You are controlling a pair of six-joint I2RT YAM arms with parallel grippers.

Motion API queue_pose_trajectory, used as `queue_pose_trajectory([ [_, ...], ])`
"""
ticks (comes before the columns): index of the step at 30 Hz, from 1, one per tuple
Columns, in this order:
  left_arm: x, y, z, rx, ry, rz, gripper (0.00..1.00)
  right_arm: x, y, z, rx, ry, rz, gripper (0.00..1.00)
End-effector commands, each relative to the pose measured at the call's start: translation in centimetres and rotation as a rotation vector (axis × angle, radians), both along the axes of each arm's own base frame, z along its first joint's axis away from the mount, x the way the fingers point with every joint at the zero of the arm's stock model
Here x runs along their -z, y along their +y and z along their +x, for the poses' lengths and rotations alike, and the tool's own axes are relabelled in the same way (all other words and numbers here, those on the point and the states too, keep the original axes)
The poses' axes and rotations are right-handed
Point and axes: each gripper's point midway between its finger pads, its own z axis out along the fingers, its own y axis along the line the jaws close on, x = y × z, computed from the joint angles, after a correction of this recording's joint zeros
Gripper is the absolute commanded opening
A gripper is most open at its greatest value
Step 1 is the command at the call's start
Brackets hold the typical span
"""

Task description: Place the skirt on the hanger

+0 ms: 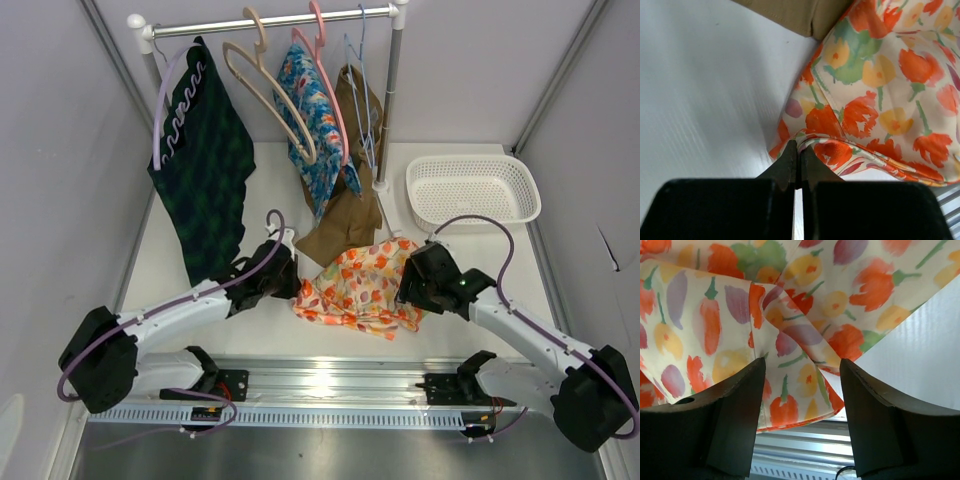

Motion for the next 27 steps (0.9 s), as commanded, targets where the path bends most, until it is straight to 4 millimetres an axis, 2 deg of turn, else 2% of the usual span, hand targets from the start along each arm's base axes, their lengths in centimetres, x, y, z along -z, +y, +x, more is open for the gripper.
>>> queue_pose_trajectory([
  [1,0.1,0.2,1.0,-0.041,0.01,-0.077,0.0,0.3,1.3,-1.0,0.02,0.02,0.118,0.67],
  [3,0.3,0.5,1.0,-0.056,0.015,-0.091,0.0,0.7,2.1,-1.9,0.043,0.042,0.194,0.68],
  [4,0.4,0.6,1.0,-0.058,0.016,-0.092,0.0,1.9,2.0,-2.4,0.056,0.054,0.211,0.68],
  [6,0.6,0.7,0.9,-0.066,0.018,-0.096,0.0,2.2,3.0,-3.4,0.074,0.085,0.296,0.69],
  [7,0.7,0.7,0.8,-0.065,0.018,-0.098,0.0,3.2,2.8,-4.1,0.088,0.108,0.303,0.69],
  [11,1.0,0.8,0.5,-0.067,0.023,-0.109,0.0,3.4,3.6,-4.2,0.125,0.096,0.377,0.7],
  [16,1.0,1.0,0.3,-0.073,0.019,-0.115,0.0,3.1,3.6,-4.6,0.176,0.087,0.426,0.7],
  [19,1.2,1.1,0.2,-0.08,0.025,-0.12,0.0,3.3,3.4,-5.4,0.195,0.099,0.427,0.67],
  [22,1.3,1.1,0.1,-0.082,0.025,-0.123,0.0,2.7,2.7,-6.2,0.201,0.092,0.406,0.66],
  [24,1.4,1.2,0.1,-0.087,0.024,-0.125,0.0,1.5,2.5,-6.1,0.201,0.06,0.432,0.66],
  [27,1.4,1.2,0.0,-0.085,0.023,-0.126,0.0,0.8,2.1,-6.3,0.204,0.037,0.434,0.66],
])
